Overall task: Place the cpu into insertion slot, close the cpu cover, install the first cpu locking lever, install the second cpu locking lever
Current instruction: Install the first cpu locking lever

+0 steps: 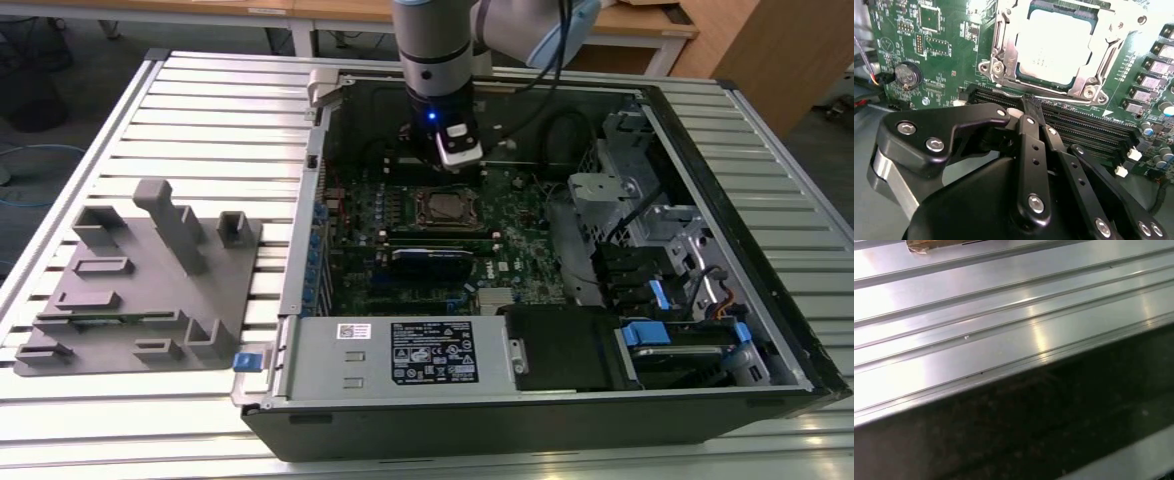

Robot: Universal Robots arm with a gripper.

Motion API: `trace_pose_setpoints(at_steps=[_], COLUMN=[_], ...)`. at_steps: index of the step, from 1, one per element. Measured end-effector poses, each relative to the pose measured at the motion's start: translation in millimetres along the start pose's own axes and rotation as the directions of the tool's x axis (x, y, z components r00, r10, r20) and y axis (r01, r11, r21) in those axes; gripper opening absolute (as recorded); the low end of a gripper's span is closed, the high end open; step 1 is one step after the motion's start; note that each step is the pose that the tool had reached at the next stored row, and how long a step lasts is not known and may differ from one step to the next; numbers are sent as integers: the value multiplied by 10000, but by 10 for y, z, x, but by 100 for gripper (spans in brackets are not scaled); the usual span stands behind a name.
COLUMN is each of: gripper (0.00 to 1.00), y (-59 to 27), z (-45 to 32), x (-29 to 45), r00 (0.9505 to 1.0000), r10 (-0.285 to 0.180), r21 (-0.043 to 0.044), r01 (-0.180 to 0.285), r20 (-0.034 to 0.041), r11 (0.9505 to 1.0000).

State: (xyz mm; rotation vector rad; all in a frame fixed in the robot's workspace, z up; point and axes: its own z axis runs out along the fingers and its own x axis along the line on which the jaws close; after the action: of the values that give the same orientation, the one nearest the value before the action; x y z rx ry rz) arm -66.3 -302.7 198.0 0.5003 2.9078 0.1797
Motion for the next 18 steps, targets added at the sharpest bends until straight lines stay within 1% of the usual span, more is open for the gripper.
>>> trace_pose_setpoints(at_steps=[4, 9, 13, 18], gripper=[11, 11, 11, 11], y=[-3, -5, -9, -7], z=[13, 25, 43, 60], x=[2, 3, 6, -1], r00=[9995, 9977, 9961, 9945], r10=[319, 660, 870, 1027], r21=[69, 156, 196, 220], r01=[-319, -662, -873, -1031], r20=[55, 126, 158, 185], r11=[9995, 9977, 9960, 9944])
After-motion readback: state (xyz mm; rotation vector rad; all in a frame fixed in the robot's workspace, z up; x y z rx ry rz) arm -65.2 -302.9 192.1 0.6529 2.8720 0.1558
